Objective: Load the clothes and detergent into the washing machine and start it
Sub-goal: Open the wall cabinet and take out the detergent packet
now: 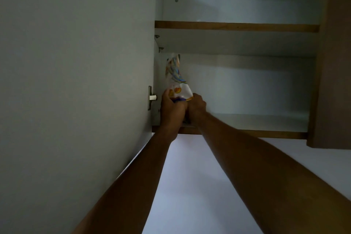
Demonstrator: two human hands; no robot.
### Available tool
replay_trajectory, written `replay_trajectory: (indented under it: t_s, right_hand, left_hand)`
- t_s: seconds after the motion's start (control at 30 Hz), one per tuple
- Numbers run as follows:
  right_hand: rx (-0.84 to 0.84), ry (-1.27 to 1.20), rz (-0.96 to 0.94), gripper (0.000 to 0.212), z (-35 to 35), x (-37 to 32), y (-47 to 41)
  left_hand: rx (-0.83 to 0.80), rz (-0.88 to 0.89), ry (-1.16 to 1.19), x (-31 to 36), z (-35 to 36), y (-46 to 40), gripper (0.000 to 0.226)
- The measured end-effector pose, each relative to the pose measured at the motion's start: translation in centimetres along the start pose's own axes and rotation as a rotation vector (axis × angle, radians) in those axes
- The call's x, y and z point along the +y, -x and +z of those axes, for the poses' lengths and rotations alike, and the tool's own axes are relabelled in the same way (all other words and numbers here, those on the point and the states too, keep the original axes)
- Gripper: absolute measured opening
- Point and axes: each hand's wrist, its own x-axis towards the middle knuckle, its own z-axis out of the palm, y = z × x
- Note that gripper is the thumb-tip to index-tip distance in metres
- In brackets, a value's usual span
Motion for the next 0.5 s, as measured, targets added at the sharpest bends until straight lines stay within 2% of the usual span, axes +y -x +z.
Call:
replay_trajectory:
  t_s: [0.13,0.37,0.5]
  right_hand:
    - [0.06,-0.228,0.053,0.045,-1.4,0.6,0.9]
    - [0.13,-0.387,0.111,0.036,-7.0,0.8,3.6]
    - [0.088,-0.488,0.123,0.042,-11.2,1.5,5.6]
  left_hand:
    - [-0.097,0.053,-0.017,0.4,0.5,1.2,0.082]
    - [-0.105,0.19,-0.052,1.8,2.6,3.6,0.063]
    - [-0.125,0.232,-0.041,2.8,4.5,5.6,0.052]
